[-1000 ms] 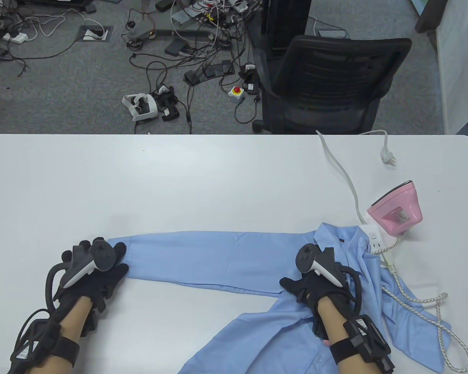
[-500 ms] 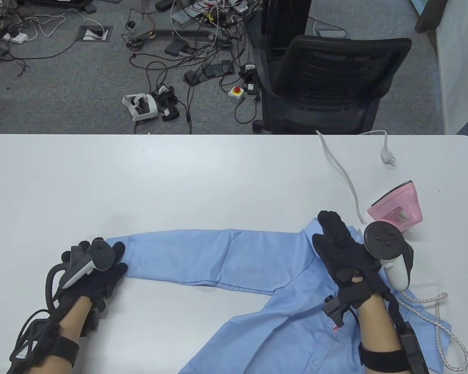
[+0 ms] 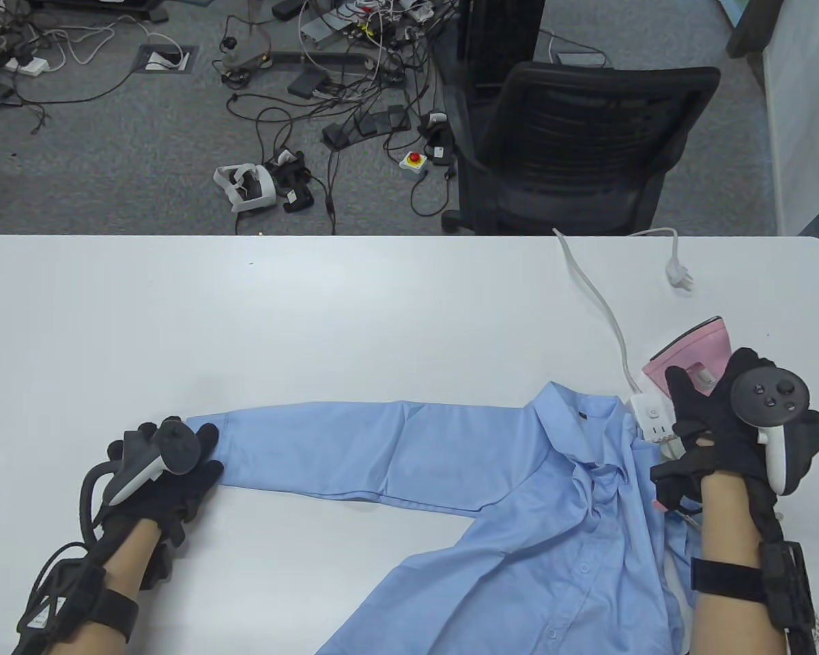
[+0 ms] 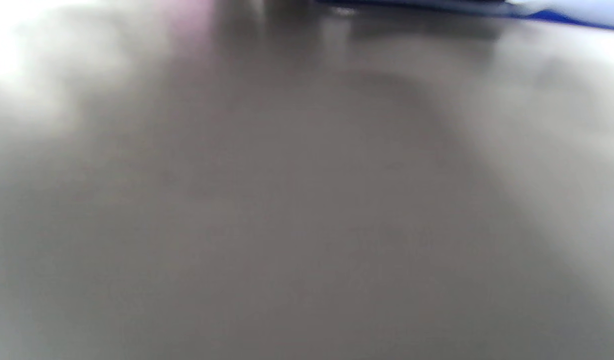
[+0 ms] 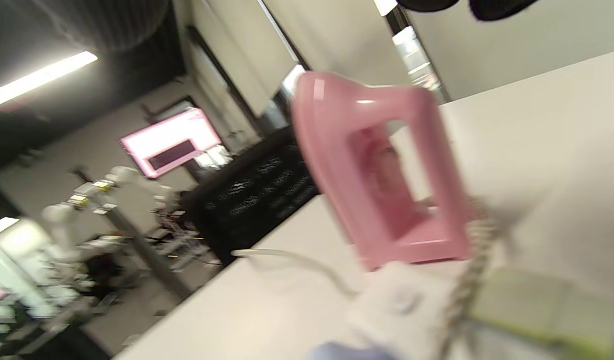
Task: Iron long-sleeve shirt with electric iron on table
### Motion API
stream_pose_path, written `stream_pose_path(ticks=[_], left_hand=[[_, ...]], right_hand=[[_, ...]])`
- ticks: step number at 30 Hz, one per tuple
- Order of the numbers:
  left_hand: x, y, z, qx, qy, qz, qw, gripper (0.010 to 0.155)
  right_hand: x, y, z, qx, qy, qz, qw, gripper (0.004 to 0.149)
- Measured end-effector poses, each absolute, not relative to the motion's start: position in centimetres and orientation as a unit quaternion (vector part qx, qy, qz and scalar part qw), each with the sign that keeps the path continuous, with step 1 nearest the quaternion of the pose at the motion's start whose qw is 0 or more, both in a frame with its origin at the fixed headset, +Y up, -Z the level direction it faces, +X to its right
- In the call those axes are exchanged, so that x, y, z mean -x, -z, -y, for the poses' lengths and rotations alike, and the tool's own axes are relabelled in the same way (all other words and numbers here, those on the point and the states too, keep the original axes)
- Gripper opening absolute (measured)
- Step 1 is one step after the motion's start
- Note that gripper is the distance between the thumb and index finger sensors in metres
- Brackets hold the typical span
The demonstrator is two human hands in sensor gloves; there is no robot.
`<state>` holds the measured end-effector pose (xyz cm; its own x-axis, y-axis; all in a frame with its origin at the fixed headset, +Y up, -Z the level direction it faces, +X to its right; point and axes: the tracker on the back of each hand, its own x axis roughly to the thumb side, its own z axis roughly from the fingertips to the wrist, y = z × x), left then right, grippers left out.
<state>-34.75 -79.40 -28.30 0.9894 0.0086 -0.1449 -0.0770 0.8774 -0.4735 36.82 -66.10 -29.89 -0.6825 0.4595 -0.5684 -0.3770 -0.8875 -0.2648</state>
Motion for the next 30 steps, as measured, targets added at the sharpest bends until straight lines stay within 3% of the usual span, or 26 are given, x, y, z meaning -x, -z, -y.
stream_pose_path(ticks=[3, 9, 15, 19, 24, 27, 30], left_hand=[[34.7, 28.3, 79.4, 0.245, -0.018, -0.07, 0.967, 0.059], [34.7, 28.2, 79.4, 0.243, -0.014, -0.069, 0.967, 0.058], [34.6, 28.2, 79.5, 0.242, -0.011, -0.068, 0.968, 0.059], [34.5, 28.2, 79.5, 0.242, -0.012, -0.068, 0.968, 0.058], [34.4, 28.2, 79.5, 0.241, -0.007, -0.068, 0.968, 0.058], [34.4, 28.2, 79.5, 0.24, -0.004, -0.068, 0.968, 0.058], [34.4, 28.2, 79.5, 0.24, -0.003, -0.069, 0.968, 0.059]], right_hand=[[-38.3, 31.4, 68.1, 0.378, -0.904, 0.031, 0.196, 0.099], [-39.9, 33.7, 70.6, 0.404, -0.895, 0.024, 0.187, 0.095], [-41.4, 34.9, 72.0, 0.403, -0.862, 0.033, 0.307, 0.07], [-41.9, 35.5, 72.3, 0.387, -0.868, -0.014, 0.31, 0.05], [-41.5, 35.8, 72.5, 0.375, -0.863, -0.13, 0.312, 0.052], [-41.4, 35.6, 72.1, 0.392, -0.869, -0.083, 0.291, 0.055], [-41.2, 35.0, 71.3, 0.368, -0.869, -0.03, 0.331, 0.053]])
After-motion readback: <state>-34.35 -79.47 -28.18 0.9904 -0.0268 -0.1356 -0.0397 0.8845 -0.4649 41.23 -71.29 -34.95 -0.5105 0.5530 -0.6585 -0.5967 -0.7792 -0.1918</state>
